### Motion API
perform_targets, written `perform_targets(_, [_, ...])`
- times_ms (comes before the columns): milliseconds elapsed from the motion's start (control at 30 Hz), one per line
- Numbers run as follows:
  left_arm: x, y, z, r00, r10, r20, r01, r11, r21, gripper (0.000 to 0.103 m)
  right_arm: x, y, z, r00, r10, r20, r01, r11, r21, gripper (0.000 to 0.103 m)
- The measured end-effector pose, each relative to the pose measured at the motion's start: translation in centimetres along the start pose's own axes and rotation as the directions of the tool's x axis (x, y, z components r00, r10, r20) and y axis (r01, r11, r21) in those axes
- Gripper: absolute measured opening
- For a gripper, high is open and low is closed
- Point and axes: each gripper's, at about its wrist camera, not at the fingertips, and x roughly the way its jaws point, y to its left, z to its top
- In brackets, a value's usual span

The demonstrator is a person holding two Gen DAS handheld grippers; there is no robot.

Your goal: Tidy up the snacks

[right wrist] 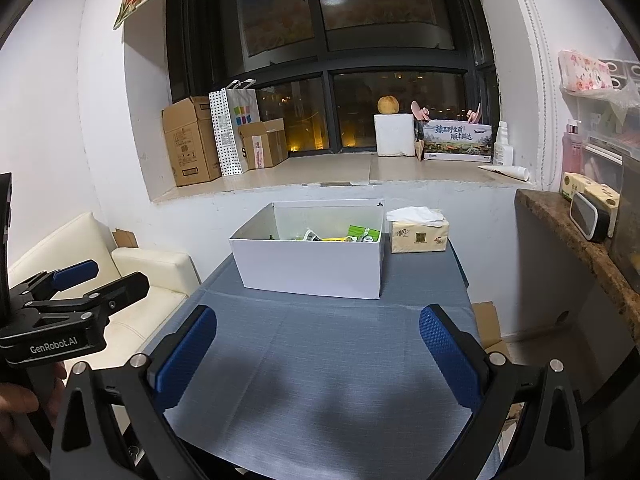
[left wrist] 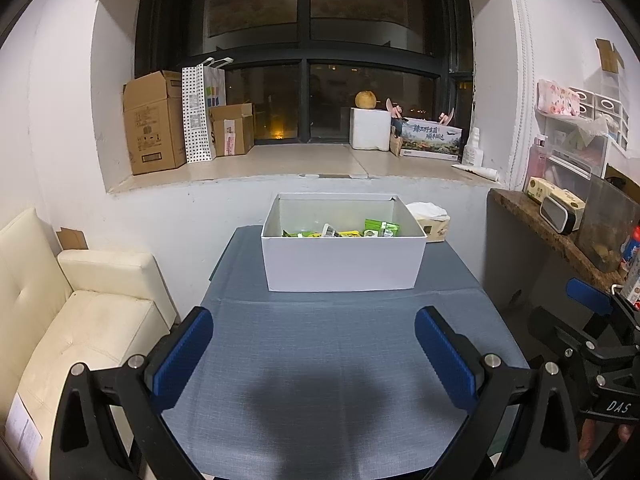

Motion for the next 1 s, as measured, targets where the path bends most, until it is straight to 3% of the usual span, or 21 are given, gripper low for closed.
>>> perform_targets(733, [-0.3, -0.4, 0.2, 1.0, -0.005, -0.008, 0.005, 1.0, 0.009, 0.103, -0.2, 0.1, 0.1, 1.0, 0.012, 0.008, -0.012, 1.0, -0.014, 0.103])
perform_targets(1000, [-1.1, -0.2, 0.2, 1.0, 0.004, 0.022, -0.004, 1.0, -0.001, 0.103, -0.1, 0.1, 0.1, 1.0, 0.01, 0.006, -0.01, 1.0, -0.015, 0.103])
